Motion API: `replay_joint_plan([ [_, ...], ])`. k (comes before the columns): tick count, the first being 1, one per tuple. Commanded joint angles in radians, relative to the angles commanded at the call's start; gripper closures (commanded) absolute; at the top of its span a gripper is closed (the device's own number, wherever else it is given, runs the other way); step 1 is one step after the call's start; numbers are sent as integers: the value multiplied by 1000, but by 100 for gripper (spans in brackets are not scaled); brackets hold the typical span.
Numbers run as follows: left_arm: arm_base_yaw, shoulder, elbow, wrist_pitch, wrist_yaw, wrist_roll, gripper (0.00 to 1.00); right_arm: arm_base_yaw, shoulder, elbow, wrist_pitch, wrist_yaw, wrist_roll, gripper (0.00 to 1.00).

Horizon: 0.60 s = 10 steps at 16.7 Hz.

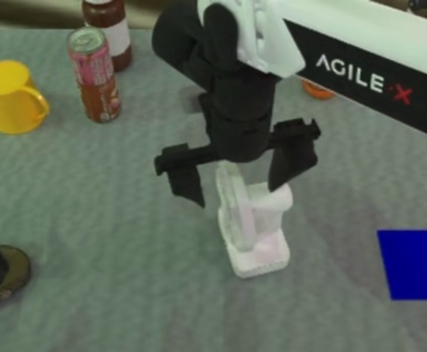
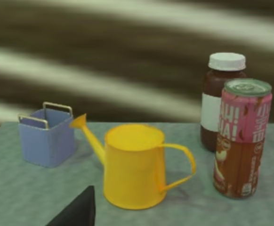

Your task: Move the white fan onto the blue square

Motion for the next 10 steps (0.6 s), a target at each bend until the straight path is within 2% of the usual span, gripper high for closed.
replay_joint_plan([
  [9, 0, 0, 0, 0, 0, 0, 0, 0, 0, 0, 0, 0, 0, 98],
  [10, 0, 0, 0, 0, 0, 0, 0, 0, 0, 0, 0, 0, 0, 100],
])
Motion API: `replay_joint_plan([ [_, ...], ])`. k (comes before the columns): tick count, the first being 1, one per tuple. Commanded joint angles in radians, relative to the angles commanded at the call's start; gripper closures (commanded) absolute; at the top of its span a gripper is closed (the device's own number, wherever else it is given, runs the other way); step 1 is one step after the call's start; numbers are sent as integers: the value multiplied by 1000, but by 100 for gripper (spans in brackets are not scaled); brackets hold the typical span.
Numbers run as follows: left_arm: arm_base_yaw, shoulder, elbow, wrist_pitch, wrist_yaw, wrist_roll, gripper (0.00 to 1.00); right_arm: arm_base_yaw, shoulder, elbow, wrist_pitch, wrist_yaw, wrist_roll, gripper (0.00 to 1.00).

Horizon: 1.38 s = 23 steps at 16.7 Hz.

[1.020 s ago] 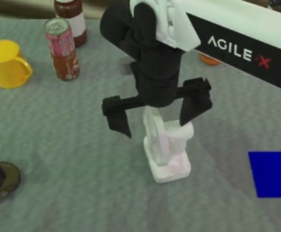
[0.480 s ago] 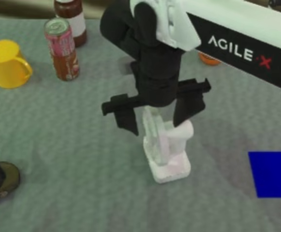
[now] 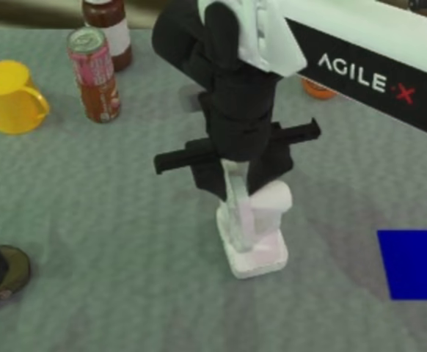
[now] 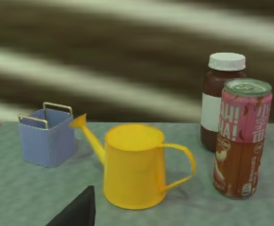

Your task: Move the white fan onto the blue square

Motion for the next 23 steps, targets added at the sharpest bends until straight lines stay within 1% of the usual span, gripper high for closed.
replay_joint_plan([
  [9, 0, 0, 0, 0, 0, 0, 0, -3, -6, 3, -3, 0, 0, 100],
  [11, 0, 0, 0, 0, 0, 0, 0, 0, 5, 41, -39, -1, 0, 100],
  [17, 0, 0, 0, 0, 0, 0, 0, 5, 48, 281, -221, 1, 0, 100],
  [23, 0, 0, 0, 0, 0, 0, 0, -1, 48, 300, -240, 0, 1, 100],
])
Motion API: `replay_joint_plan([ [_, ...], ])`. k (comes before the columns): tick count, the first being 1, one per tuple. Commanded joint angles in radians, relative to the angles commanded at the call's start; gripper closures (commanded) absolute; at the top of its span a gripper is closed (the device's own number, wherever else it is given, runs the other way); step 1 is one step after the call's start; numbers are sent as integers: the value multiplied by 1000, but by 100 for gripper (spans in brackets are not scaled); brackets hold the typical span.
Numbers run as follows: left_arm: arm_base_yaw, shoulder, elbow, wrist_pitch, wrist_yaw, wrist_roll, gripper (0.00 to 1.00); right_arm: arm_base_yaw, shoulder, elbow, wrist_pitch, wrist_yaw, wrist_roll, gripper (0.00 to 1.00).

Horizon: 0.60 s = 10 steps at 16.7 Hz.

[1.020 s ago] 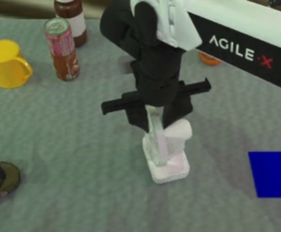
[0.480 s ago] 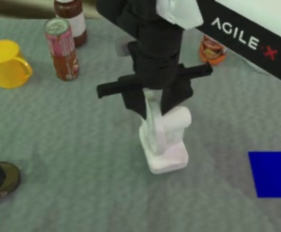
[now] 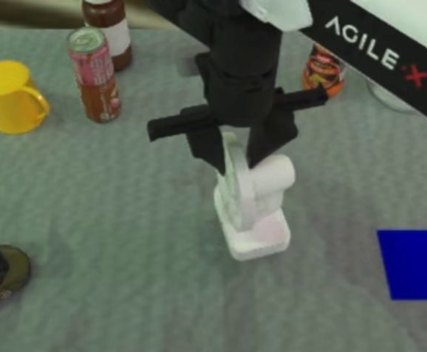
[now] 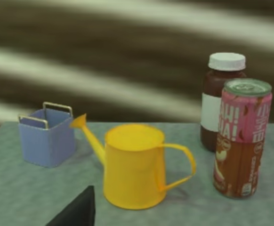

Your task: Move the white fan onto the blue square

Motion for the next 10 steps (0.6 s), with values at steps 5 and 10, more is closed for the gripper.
replay_joint_plan([
  [5, 0, 0, 0, 0, 0, 0, 0, -42, -66, -102, -27, -39, -159, 100],
  [10, 0, 0, 0, 0, 0, 0, 0, -146, -228, -321, -34, -92, -579, 100],
])
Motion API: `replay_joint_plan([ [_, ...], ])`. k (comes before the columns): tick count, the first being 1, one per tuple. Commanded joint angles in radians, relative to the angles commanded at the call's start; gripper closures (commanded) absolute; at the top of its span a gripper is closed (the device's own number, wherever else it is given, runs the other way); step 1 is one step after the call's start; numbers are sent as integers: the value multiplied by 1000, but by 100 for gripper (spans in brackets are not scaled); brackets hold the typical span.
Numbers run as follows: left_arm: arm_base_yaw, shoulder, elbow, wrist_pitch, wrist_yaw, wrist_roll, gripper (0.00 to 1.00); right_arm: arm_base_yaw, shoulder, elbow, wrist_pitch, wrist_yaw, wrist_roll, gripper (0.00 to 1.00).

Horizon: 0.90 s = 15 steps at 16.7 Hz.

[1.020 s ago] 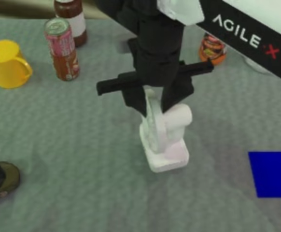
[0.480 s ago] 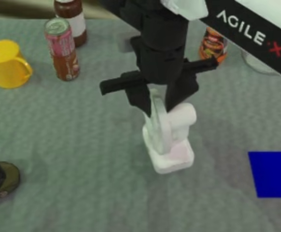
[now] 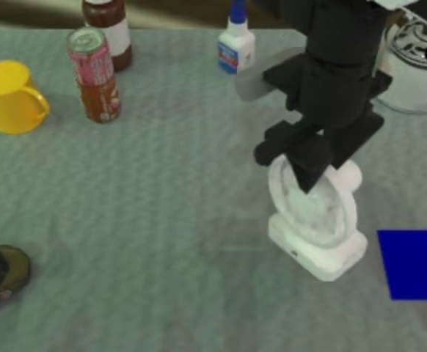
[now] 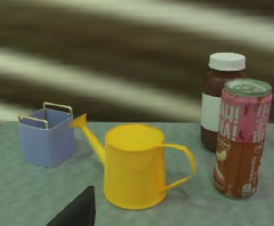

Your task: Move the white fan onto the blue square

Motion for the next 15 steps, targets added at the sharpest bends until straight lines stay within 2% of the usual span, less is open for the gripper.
replay_joint_plan([
  [3, 0, 0, 0, 0, 0, 0, 0, -82, -129, -155, 35, -17, -325, 100],
  [6, 0, 0, 0, 0, 0, 0, 0, -169, -259, -314, 95, -15, -634, 100],
  [11, 0, 0, 0, 0, 0, 0, 0, -303, -431, -561, 213, 29, -1044, 100],
  [15, 0, 0, 0, 0, 0, 0, 0, -373, -509, -691, 288, 71, -1240, 100],
])
